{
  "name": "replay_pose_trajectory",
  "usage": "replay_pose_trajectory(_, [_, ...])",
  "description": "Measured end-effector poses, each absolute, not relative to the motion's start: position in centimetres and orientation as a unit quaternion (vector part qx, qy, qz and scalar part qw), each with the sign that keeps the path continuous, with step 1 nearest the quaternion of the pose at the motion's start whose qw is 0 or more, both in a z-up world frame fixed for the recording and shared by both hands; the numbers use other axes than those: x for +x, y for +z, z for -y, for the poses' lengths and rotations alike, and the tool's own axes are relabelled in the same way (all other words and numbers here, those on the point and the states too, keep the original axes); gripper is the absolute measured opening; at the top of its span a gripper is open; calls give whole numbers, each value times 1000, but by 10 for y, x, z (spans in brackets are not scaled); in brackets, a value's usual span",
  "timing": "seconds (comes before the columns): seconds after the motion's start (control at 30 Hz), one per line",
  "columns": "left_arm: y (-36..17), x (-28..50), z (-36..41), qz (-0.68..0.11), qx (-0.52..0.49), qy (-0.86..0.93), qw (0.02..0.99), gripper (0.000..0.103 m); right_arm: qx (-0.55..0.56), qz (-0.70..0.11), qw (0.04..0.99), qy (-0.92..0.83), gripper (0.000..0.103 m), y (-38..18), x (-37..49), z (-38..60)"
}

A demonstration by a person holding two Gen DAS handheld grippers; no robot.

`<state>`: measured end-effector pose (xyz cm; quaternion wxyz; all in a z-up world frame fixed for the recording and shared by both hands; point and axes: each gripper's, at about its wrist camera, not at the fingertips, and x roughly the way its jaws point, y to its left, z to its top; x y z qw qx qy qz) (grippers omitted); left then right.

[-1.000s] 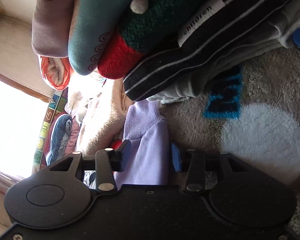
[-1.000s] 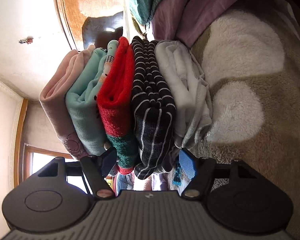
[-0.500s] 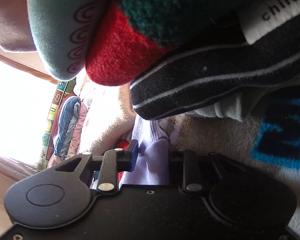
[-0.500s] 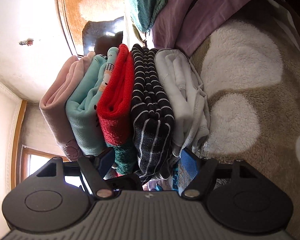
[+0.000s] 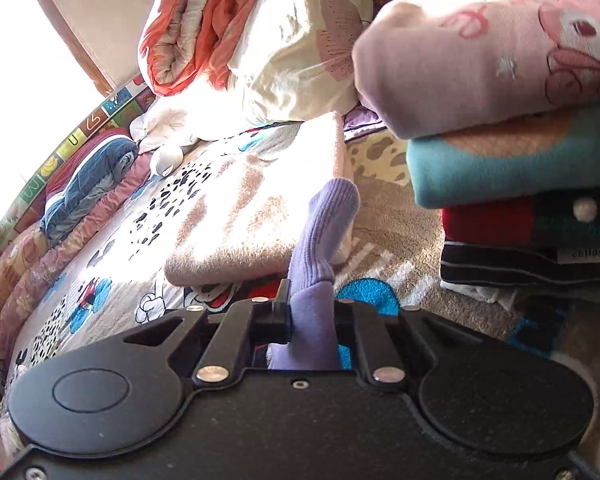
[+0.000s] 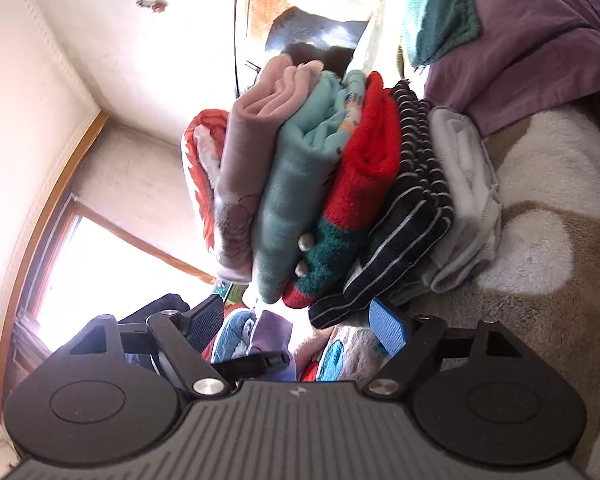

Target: Fold clothes

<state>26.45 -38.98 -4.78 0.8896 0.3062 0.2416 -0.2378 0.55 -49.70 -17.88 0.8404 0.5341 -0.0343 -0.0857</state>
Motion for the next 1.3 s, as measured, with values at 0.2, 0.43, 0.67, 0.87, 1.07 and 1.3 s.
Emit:
replay_pose_trajectory(0.2, [15,280,353,-266,217,-263,902,8,420,-69,905,18,85,-159,44,435])
replay_pose_trajectory(0.43, [44,256,299,-248,155,-237,926,8,271,-169,943,98,85,-145,68,352])
replay_pose_trajectory(0.67, [71,252,224,-242,95,-213,942,8,148,-220,956,129,85,-142,74,286])
replay_pose_trajectory(0.87, [79,246,165,-239,58,-193,950,8,59,-258,957,119,81,-148,75,249])
replay_pose_trajectory(1.07, [79,245,105,-245,5,-171,954,8,29,-259,960,104,77,-149,72,240])
replay_pose_trajectory(1.3, [64,240,45,-253,-40,-150,955,8,16,-257,961,100,76,-150,67,239])
